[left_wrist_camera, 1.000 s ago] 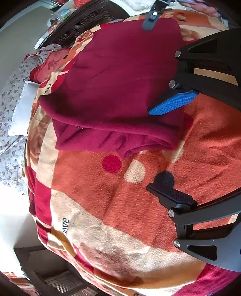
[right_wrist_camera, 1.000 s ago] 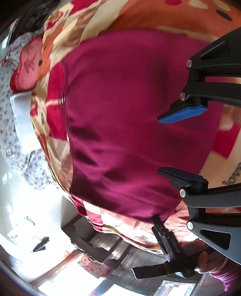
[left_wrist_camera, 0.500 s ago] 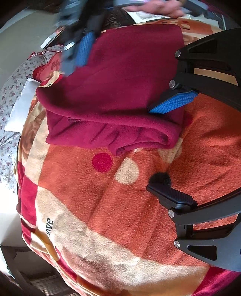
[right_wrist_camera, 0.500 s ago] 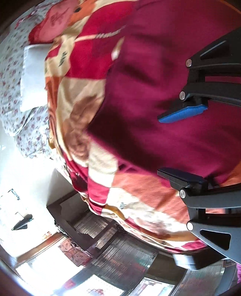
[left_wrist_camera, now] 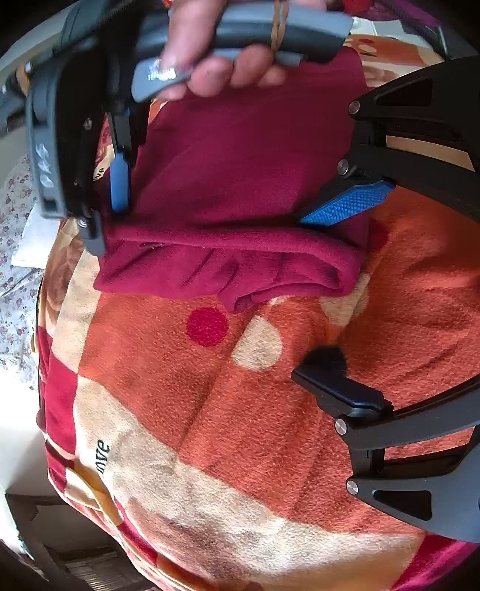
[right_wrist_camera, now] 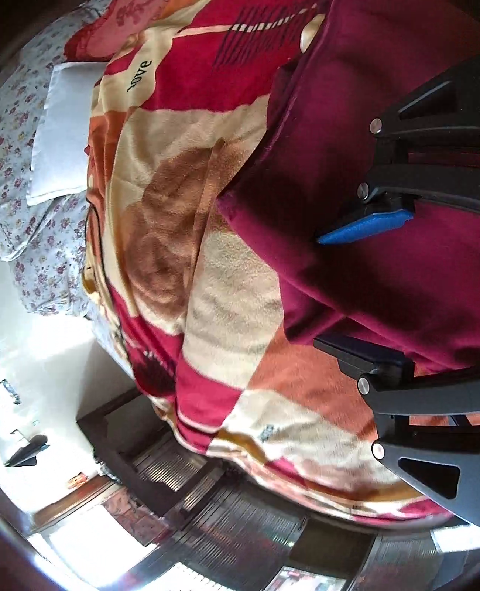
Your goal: Fold small clothes
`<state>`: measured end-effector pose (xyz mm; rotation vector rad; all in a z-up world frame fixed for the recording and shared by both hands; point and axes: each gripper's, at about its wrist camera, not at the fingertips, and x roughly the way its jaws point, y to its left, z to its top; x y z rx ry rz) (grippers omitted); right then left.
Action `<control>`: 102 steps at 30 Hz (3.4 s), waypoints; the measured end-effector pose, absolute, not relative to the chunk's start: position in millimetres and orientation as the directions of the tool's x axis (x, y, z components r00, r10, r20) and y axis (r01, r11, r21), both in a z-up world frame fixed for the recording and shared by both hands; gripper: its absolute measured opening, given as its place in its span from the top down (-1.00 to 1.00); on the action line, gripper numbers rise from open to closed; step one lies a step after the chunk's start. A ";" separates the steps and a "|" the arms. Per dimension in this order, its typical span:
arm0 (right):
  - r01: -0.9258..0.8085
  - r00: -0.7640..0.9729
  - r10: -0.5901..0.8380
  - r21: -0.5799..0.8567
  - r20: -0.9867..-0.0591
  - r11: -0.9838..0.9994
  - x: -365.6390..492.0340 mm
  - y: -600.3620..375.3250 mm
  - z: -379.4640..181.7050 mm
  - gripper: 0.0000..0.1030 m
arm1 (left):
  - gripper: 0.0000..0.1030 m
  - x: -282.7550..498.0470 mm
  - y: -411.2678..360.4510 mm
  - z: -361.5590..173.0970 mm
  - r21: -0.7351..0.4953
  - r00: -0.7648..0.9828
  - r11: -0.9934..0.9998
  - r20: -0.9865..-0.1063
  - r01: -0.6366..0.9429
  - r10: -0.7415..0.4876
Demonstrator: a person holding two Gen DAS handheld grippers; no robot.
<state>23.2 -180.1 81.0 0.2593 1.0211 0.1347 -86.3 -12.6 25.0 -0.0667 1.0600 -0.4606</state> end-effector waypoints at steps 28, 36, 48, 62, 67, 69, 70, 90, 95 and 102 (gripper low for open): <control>-0.032 0.577 0.317 0.367 -0.753 0.930 9.8 -202.5 97.1 0.86 | -0.42 -73.7 -4.2 35.6 -0.321 0.418 0.899 -0.803 0.296 -0.425; -0.006 0.599 0.226 0.278 -0.768 0.961 23.0 -205.2 99.2 0.86 | -0.42 -83.5 2.3 33.4 -0.342 0.412 0.897 -0.801 0.281 -0.435; 0.027 0.534 0.182 0.232 -0.826 0.972 27.6 -188.2 92.0 -0.60 | -0.45 -92.4 13.7 24.4 -0.375 0.424 0.883 -0.777 0.284 -0.466; -0.058 0.485 -0.124 -0.173 -0.866 0.983 26.6 -123.0 56.7 0.24 | -0.45 -101.3 15.6 22.0 -0.350 0.444 0.878 -0.763 0.326 -0.469; -0.030 0.518 0.175 0.186 -0.837 0.982 4.0 -181.5 86.7 0.60 | -0.45 -96.7 5.0 31.3 -0.336 0.474 0.858 -0.725 0.389 -0.499; -0.009 0.528 0.227 0.262 -0.819 0.965 -1.9 -195.7 90.4 0.60 | -0.48 -93.3 -0.3 29.7 -0.342 0.469 0.849 -0.719 0.403 -0.513; -0.002 0.524 0.236 0.276 -0.818 0.961 -2.8 -197.2 89.9 0.60 | -0.48 -90.8 -2.6 27.7 -0.353 0.454 0.844 -0.723 0.404 -0.520; -0.015 0.590 0.348 0.421 -0.729 0.907 -19.0 -217.6 106.0 0.62 | 0.60 -101.3 -17.8 64.9 -0.482 0.350 0.740 -0.668 0.469 -0.657; -0.015 0.669 0.332 0.435 -0.665 0.900 -51.8 -250.5 143.0 0.64 | 0.60 -124.9 -49.2 113.2 -0.463 0.342 0.674 -0.613 0.575 -0.712; 0.045 0.776 0.250 0.446 -0.579 0.894 -129.6 -325.7 178.9 0.67 | 0.60 -176.1 -133.9 148.1 -0.403 0.243 0.545 -0.594 0.736 -0.767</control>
